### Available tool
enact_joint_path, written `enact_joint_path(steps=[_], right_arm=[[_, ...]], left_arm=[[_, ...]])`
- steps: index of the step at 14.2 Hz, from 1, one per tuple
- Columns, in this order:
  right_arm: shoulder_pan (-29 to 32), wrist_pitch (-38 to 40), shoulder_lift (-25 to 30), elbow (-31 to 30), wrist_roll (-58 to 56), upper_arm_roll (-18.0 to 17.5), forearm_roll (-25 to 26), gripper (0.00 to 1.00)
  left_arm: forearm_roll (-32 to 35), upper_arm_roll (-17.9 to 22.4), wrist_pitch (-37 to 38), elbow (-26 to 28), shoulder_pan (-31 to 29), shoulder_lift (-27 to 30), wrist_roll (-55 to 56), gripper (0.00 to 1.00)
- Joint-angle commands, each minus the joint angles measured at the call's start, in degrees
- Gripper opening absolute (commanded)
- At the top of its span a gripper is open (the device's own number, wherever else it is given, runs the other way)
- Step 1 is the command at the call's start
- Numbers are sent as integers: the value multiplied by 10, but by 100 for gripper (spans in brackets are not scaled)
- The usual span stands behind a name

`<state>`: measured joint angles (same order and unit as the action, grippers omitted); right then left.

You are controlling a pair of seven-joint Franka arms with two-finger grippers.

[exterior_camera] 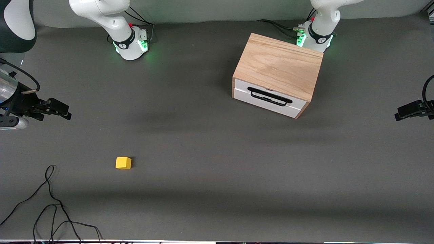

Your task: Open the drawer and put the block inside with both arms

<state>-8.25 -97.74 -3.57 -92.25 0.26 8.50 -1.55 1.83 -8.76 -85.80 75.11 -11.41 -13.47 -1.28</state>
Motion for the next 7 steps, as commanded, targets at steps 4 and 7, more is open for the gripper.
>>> enact_joint_path(steps=[4,7], right_arm=[[-3,-3,0,-3,-11,3,-8,100],[-5,-14,-7,1,-9,0,-8,100]], left_arm=[[6,2,6,1,5,8,2,100],[6,2,7,2,4,8,2,100]])
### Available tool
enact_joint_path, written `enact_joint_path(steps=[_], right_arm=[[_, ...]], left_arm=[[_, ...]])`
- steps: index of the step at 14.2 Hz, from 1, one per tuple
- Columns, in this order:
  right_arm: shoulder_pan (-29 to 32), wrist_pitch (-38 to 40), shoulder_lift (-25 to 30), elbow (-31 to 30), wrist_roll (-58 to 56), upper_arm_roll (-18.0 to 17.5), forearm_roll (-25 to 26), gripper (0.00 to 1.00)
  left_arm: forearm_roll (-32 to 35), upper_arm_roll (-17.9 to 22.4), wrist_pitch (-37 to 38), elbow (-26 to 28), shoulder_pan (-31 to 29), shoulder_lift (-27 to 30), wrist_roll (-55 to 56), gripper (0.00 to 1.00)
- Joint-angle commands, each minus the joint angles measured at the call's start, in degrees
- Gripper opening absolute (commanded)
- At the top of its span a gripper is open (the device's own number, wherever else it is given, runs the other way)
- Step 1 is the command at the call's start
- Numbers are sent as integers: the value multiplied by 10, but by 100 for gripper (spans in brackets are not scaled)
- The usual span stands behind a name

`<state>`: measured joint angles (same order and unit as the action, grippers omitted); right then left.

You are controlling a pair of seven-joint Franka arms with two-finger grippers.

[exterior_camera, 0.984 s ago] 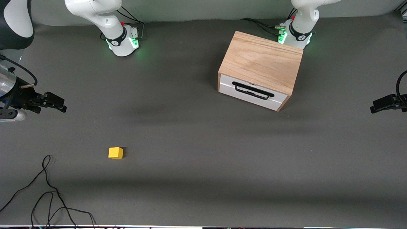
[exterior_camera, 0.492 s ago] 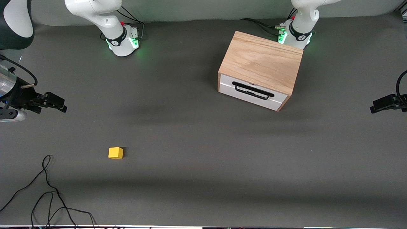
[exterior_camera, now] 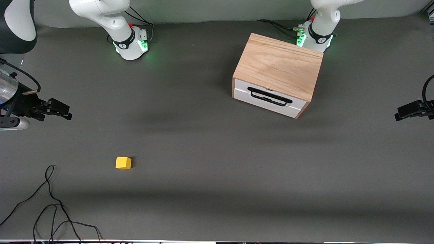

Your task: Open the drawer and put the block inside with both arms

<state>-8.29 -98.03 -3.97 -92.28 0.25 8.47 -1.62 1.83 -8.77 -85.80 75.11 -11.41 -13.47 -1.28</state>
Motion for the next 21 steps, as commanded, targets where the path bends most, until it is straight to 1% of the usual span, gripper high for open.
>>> enact_joint_path(steps=[1,5,7,9,12,14,16,19,21], right_arm=[[-5,-13,-3,-1,-8,0,-8,100],[-3,-13,-12,-4,-11,1,-8,100],[-3,-13,-15,-4,-12,1,-8,100],[-3,-14,-14,-2,-12,4,-8,100],[-3,-13,-13,-3,-12,5,-8,100],[-3,-13,-13,-4,-13,5,-8,100],[-2,-13,-14,-5,-21,6,-8,100],[-1,-25,-24,-9,-33,6,-7,100],[-1,-25,-24,-11,-33,6,-8,100]], left_arm=[[3,2,6,3,4,8,2,100],[0,2,8,3,6,9,21,100],[1,0,20,1,16,10,71,100],[2,0,24,0,40,11,122,100],[-1,-5,34,0,69,10,258,100],[-2,-5,30,1,103,6,352,100],[-2,-5,25,0,144,0,472,99],[-7,-5,13,-1,190,-21,588,99],[-29,-5,-8,-1,227,-42,697,99]])
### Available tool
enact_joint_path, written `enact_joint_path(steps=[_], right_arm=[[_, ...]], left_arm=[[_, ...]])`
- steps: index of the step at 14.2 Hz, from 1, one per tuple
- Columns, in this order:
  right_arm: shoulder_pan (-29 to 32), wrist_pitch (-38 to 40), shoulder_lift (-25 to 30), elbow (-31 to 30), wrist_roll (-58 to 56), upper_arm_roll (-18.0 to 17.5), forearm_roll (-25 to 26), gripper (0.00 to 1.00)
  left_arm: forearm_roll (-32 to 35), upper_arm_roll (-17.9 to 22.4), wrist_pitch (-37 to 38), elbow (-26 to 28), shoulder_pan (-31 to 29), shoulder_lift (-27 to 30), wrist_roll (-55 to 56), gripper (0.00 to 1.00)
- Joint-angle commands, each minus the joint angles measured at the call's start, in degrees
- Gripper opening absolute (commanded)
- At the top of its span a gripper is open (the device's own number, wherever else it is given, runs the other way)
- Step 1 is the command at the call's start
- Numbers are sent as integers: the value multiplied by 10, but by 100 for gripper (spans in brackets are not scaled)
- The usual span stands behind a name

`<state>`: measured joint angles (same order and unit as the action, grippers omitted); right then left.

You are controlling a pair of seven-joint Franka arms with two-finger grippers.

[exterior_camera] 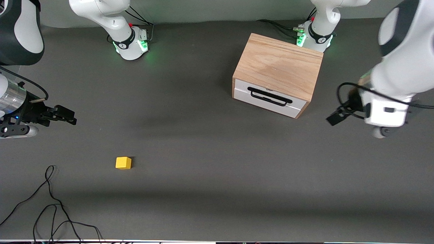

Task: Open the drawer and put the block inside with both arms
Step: 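Move the left gripper to the black drawer handle and grasp it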

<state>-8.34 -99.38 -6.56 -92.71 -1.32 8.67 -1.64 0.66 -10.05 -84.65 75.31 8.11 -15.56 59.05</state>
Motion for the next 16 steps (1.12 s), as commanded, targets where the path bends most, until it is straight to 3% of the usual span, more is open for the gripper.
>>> enact_joint_path(steps=[1,3,8,16], right_arm=[[-1,-11,1,-9,-18,5,-7,100],[0,-11,1,-12,-18,5,-6,100],[-1,-13,1,-23,-19,4,-7,100],[3,-13,-4,-26,-76,9,-20,100]], left_arm=[[-28,8,-44,-3,46,-32,153,99],[-33,8,-80,2,79,-54,205,99],[-20,10,-81,15,152,-111,225,100],[-3,9,-81,106,176,-129,221,98]])
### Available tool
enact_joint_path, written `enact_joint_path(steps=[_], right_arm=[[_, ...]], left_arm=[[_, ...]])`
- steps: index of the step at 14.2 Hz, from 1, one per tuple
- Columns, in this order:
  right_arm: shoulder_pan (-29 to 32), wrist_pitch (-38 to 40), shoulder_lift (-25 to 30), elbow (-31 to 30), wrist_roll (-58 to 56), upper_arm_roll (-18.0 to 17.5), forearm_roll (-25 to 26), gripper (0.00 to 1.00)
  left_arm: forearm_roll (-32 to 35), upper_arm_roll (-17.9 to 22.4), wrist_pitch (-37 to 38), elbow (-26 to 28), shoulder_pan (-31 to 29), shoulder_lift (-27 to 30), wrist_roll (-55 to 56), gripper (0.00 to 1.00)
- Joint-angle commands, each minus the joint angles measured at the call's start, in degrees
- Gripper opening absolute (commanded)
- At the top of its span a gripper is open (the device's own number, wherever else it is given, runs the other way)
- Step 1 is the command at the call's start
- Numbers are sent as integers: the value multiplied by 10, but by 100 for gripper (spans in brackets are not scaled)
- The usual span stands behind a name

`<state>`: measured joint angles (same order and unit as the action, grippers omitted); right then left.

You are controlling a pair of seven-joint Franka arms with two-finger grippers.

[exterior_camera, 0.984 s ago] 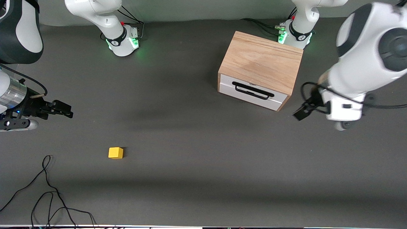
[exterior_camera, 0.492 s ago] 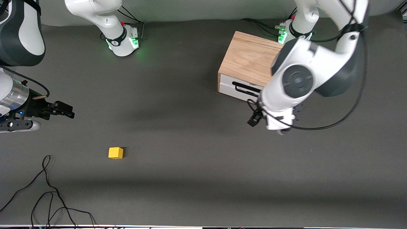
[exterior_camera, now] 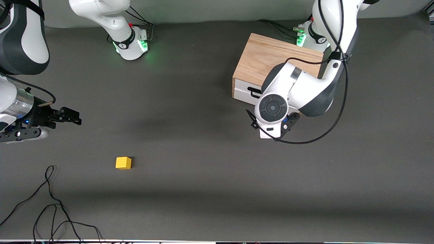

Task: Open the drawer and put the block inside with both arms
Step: 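Move the left gripper to the black drawer handle and grasp it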

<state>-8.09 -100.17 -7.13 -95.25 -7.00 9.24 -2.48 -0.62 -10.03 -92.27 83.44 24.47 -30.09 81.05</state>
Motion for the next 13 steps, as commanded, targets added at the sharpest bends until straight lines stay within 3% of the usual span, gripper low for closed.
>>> enact_joint_path(steps=[1,13], right_arm=[[0,-5,3,-1,-20,3,-11,100],[1,-5,4,-1,-28,4,-11,100]], left_arm=[[9,9,-5,32,16,15,1,98],[11,9,-48,111,32,18,4,92]])
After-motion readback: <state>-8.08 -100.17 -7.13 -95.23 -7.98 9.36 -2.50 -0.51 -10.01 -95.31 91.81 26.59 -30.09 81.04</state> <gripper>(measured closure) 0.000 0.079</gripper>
